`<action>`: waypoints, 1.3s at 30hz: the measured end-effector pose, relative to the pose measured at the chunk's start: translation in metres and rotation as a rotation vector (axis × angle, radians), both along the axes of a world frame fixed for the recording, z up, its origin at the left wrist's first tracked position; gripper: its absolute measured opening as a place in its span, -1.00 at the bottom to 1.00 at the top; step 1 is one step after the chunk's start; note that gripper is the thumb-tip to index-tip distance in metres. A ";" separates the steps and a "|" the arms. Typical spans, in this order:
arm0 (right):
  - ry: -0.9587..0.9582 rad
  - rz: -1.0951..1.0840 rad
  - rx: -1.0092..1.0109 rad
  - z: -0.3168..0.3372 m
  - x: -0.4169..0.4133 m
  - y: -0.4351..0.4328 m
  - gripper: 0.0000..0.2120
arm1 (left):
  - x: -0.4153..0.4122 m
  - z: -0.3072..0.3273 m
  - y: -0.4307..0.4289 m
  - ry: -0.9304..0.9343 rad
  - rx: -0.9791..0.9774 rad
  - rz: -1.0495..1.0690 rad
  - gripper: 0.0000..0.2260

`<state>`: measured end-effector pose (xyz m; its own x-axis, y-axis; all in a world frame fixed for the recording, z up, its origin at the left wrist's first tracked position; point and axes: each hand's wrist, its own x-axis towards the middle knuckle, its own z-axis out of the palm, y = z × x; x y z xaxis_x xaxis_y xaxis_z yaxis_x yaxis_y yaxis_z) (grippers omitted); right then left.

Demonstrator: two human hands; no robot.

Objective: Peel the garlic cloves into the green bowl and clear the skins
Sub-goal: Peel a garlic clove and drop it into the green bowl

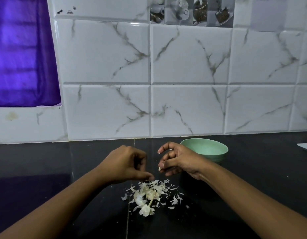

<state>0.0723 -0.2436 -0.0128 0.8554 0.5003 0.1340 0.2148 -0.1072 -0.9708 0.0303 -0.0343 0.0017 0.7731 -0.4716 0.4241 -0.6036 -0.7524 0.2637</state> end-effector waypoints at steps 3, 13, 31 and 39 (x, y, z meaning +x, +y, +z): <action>0.006 -0.009 0.028 0.000 -0.002 0.003 -0.66 | 0.002 -0.005 -0.004 -0.044 -0.040 0.034 -0.77; -0.044 -0.072 0.071 0.001 -0.004 0.005 -0.69 | 0.000 -0.012 -0.015 0.099 -0.211 0.067 -0.76; -0.161 -0.141 -0.097 0.024 -0.016 -0.008 -0.84 | 0.004 -0.010 -0.011 0.399 -0.677 0.076 -0.92; -0.255 -0.124 -0.087 0.026 -0.019 -0.004 -0.78 | -0.001 -0.008 -0.016 0.525 -0.743 0.050 -0.87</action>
<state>0.0536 -0.2475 0.0131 0.8551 0.4130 0.3135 0.4304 -0.2282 -0.8733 0.0297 -0.0507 -0.0068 0.9648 -0.1786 0.1930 -0.2404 -0.3012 0.9228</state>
